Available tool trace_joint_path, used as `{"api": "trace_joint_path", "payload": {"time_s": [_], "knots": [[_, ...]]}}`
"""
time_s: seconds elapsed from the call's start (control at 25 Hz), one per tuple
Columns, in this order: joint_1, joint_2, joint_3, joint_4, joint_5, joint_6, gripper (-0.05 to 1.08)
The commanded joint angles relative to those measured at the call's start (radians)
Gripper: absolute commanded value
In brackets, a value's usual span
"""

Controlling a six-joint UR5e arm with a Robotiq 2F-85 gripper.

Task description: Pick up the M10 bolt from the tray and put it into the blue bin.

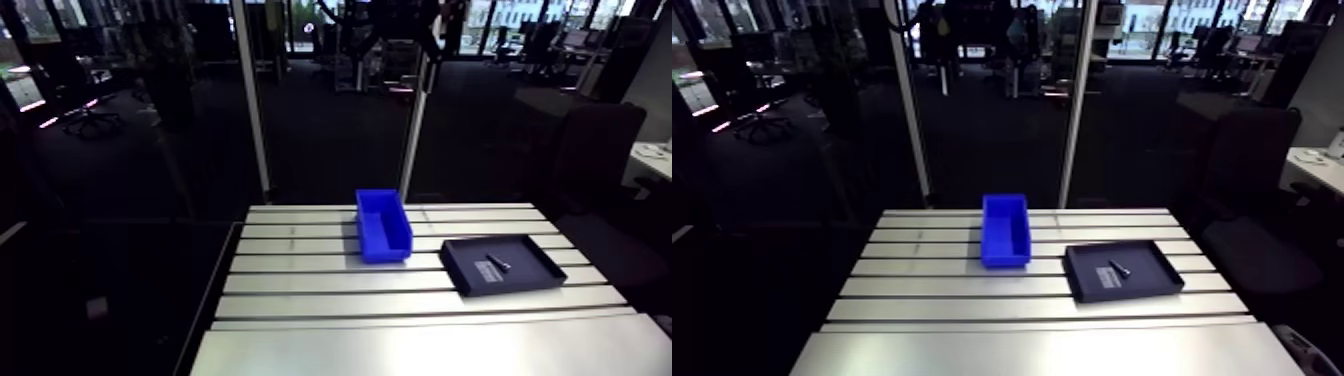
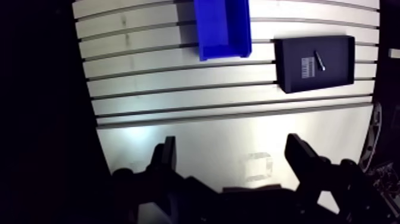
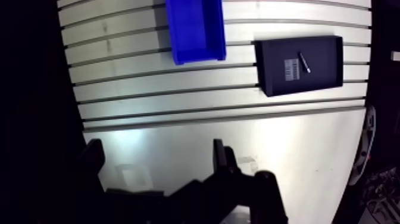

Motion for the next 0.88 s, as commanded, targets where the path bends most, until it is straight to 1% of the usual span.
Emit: {"api": "trace_joint_path", "payload": {"time_s": [0.04,0.16,0.24,0.36,0.44,0.56,0.64,0.76,0.8,0.88], "knots": [[0.0,-0.008,0.001,0.0,-0.001,-0.01,0.01],[0.002,0.0,0.006,0.0,-0.004,-0.074,0.01],[-0.032,0.0,0.021,-0.012,-0.011,-0.183,0.01],[-0.1,0.003,0.055,-0.097,-0.015,-0.298,0.01],[-0.141,0.004,0.075,-0.109,-0.026,-0.377,0.01],[-0.192,0.008,0.096,-0.121,-0.029,-0.478,0.01],[-0.207,0.009,0.113,-0.149,-0.029,-0.538,0.01],[-0.253,0.018,0.156,-0.24,-0.032,-0.687,0.01],[-0.264,0.023,0.17,-0.26,-0.035,-0.727,0.01],[-0.272,0.034,0.197,-0.283,-0.054,-0.789,0.01]]}}
